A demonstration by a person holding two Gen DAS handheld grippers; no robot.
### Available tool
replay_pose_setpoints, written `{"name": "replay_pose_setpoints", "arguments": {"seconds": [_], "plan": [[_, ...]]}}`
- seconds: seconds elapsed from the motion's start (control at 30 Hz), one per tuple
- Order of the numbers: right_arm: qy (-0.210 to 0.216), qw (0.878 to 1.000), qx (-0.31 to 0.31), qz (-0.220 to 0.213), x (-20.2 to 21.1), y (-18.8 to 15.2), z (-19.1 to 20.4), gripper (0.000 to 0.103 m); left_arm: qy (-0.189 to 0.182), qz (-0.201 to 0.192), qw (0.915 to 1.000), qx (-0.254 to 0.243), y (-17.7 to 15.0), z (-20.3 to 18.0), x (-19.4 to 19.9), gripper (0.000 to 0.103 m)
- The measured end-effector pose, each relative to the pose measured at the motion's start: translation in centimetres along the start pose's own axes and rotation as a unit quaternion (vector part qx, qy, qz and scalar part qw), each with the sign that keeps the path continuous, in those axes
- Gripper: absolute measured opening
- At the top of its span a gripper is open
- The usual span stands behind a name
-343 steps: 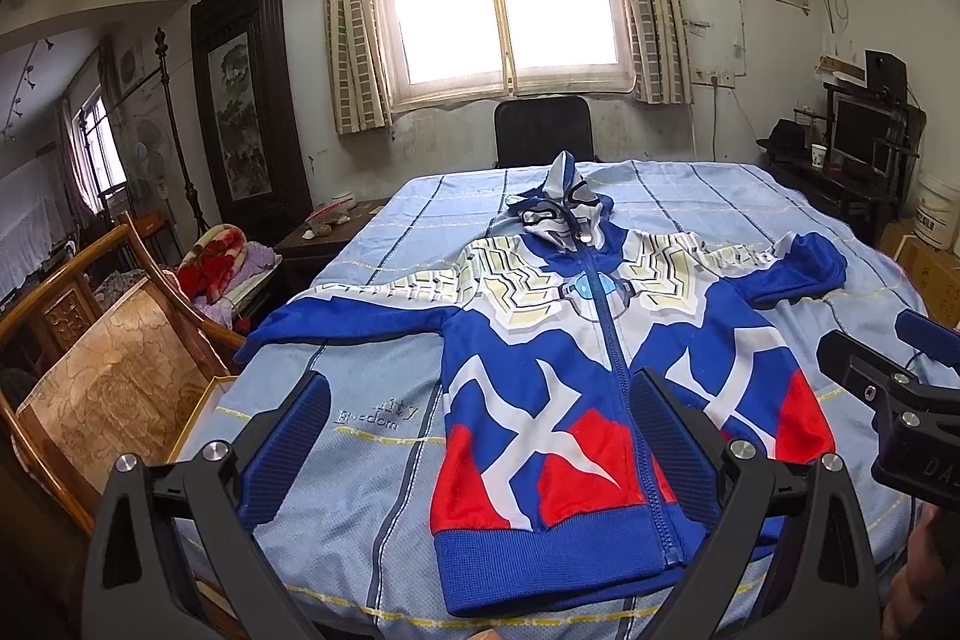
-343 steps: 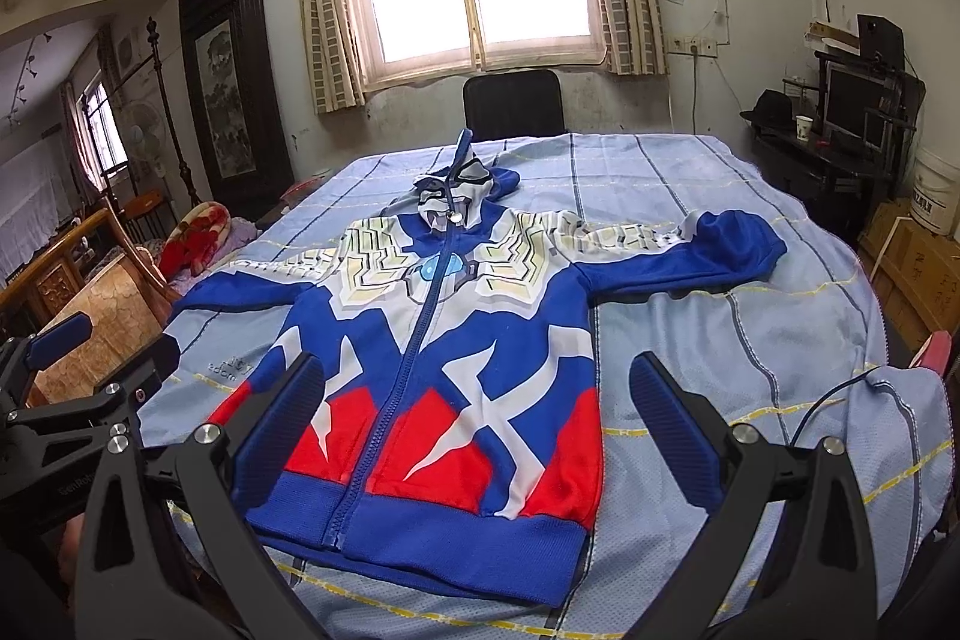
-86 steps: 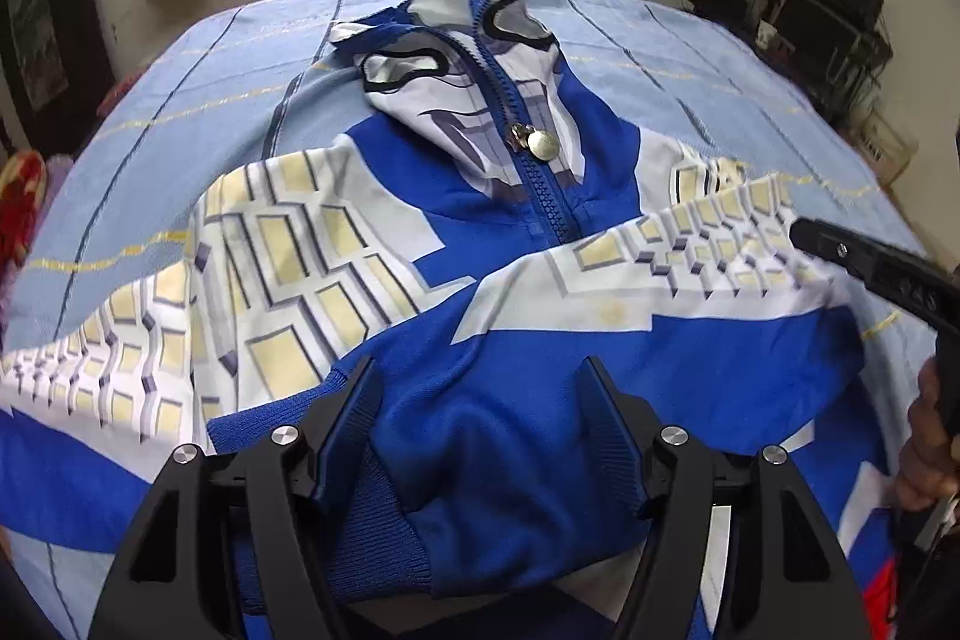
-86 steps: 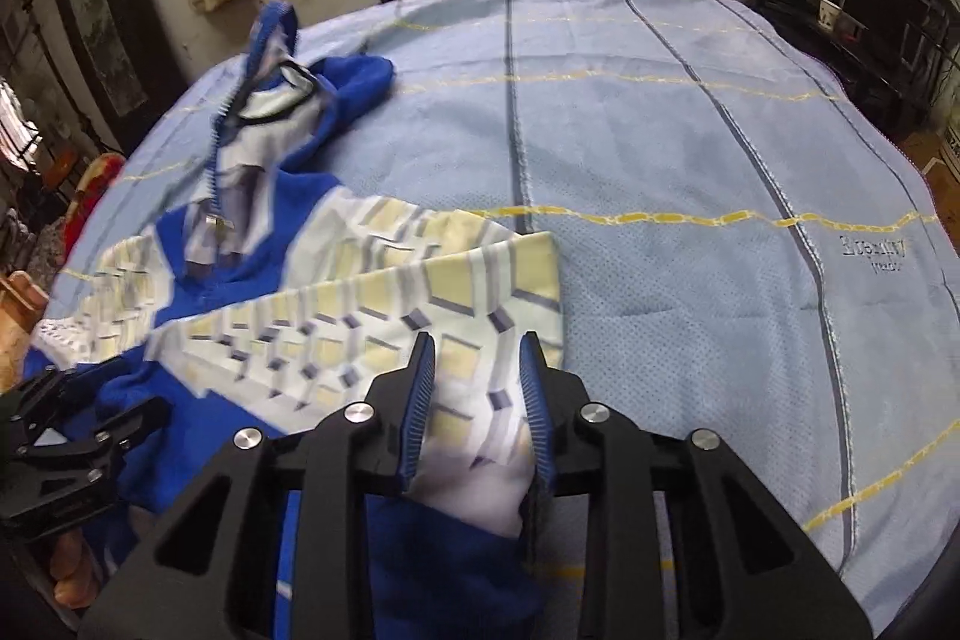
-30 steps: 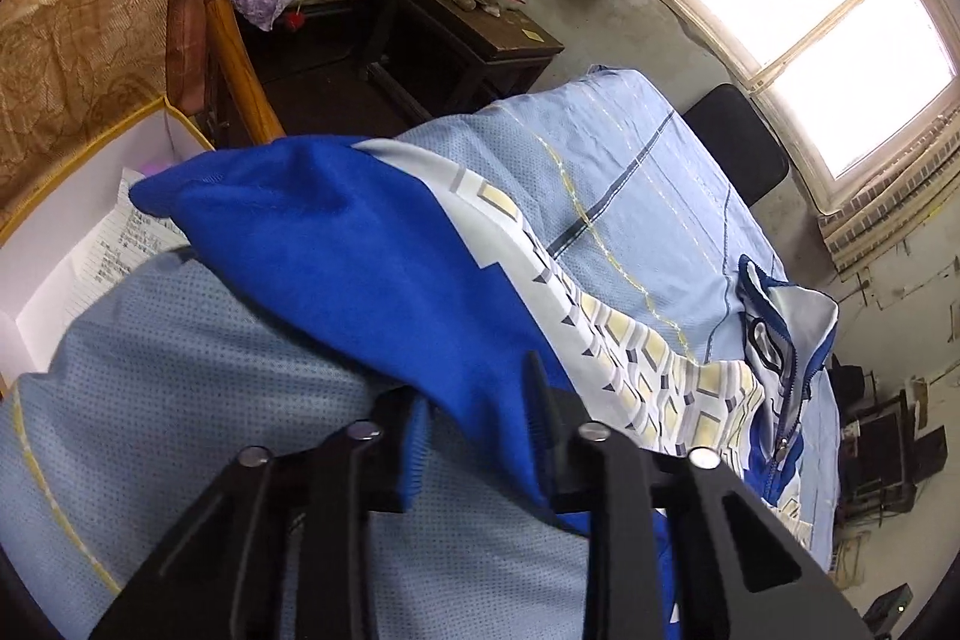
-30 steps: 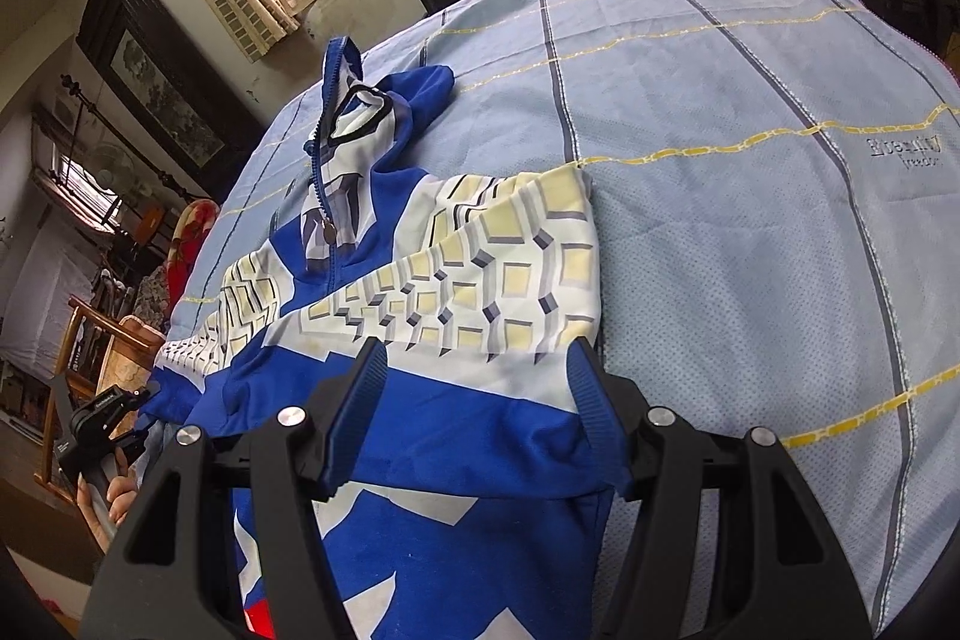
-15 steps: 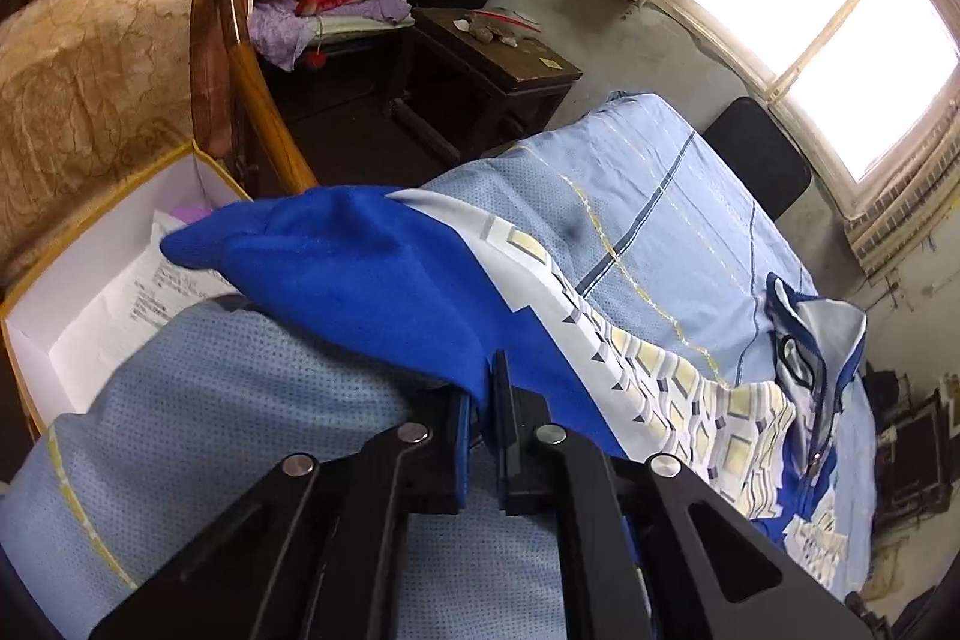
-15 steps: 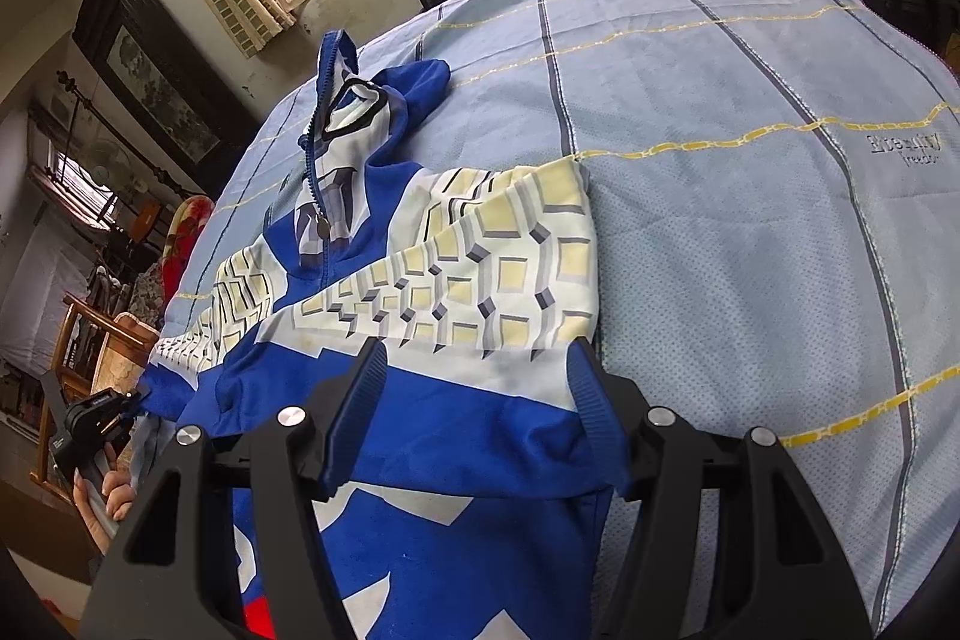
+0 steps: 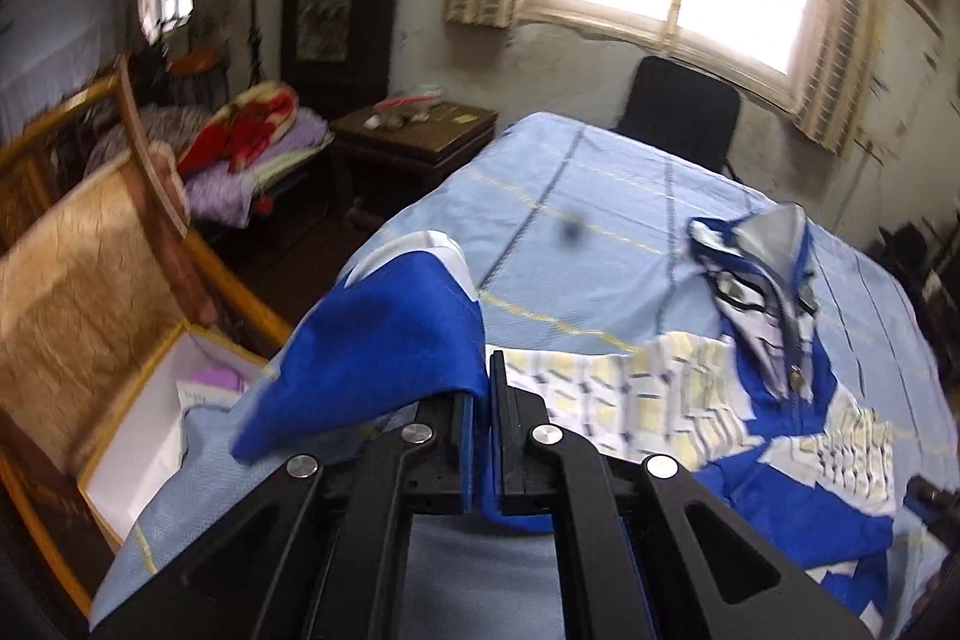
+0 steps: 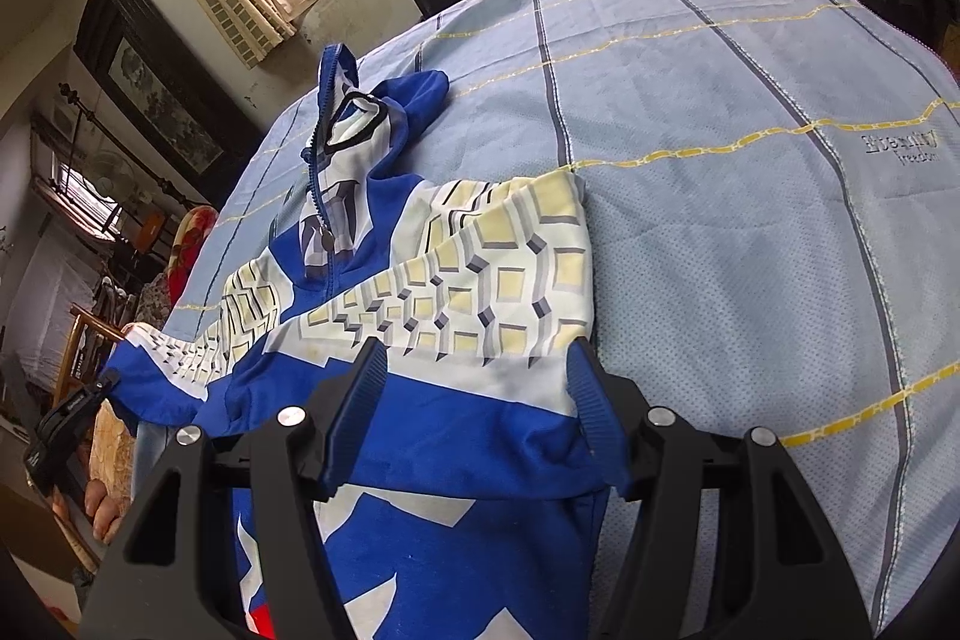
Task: Fold large clothes
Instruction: 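Fold the held sleeve across the jacket front with the left gripper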
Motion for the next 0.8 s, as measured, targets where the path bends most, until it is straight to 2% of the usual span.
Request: {"name": "replay_pose_setpoints", "arguments": {"seconds": [0.13, 0.27, 0.4, 0.5, 0.57, 0.67, 0.7, 0.77, 0.8], "plan": [[0.000, 1.000, -0.005, -0.003, 0.2, 0.3, -0.2, 0.061, -0.033, -0.029, 0.9958, -0.081, 0.3, -6.2, 2.1, 0.004], [0.000, 1.000, -0.011, -0.008, 0.5, 0.6, -0.4, 0.061, -0.078, -0.038, 0.9834, -0.159, -1.7, -13.2, 3.8, 0.004], [-0.005, 1.000, -0.014, -0.017, 0.8, 1.1, -0.9, 0.061, -0.125, -0.017, 0.9635, -0.236, -6.3, -20.1, 4.0, 0.005], [-0.007, 1.000, -0.024, -0.018, 0.9, 1.3, -1.5, 0.061, -0.137, 0.012, 0.9472, -0.289, -10.7, -23.4, 3.1, 0.005], [-0.006, 0.999, -0.029, -0.016, 0.8, 1.4, -1.7, 0.061, -0.132, 0.042, 0.9386, -0.316, -13.6, -24.5, 1.6, 0.008], [-0.006, 0.999, -0.030, -0.013, 0.7, 1.3, -1.8, 0.061, -0.135, 0.066, 0.9359, -0.319, -15.1, -24.4, 0.9, 0.011], [-0.004, 1.000, -0.029, -0.012, 0.7, 1.2, -1.7, 0.061, -0.142, 0.069, 0.9364, -0.313, -14.9, -24.1, 1.1, 0.015], [-0.002, 1.000, -0.022, -0.010, 0.7, 1.0, -1.3, 0.061, -0.158, 0.070, 0.9394, -0.296, -13.9, -23.3, 2.2, 0.051], [-0.002, 1.000, -0.017, -0.010, 0.6, 1.0, -1.2, 0.061, -0.166, 0.061, 0.9412, -0.288, -13.2, -22.7, 3.0, 0.057]]}}
Point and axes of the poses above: each gripper's, at about its wrist camera, not at the fingertips, and x roughly against the way its jaws point, z to its left, y to its top, the point moved 9 cm from there along -x, roughly the way its jaws point, and after that the axes turned 14 degrees about -z, right-handed, at the moved point
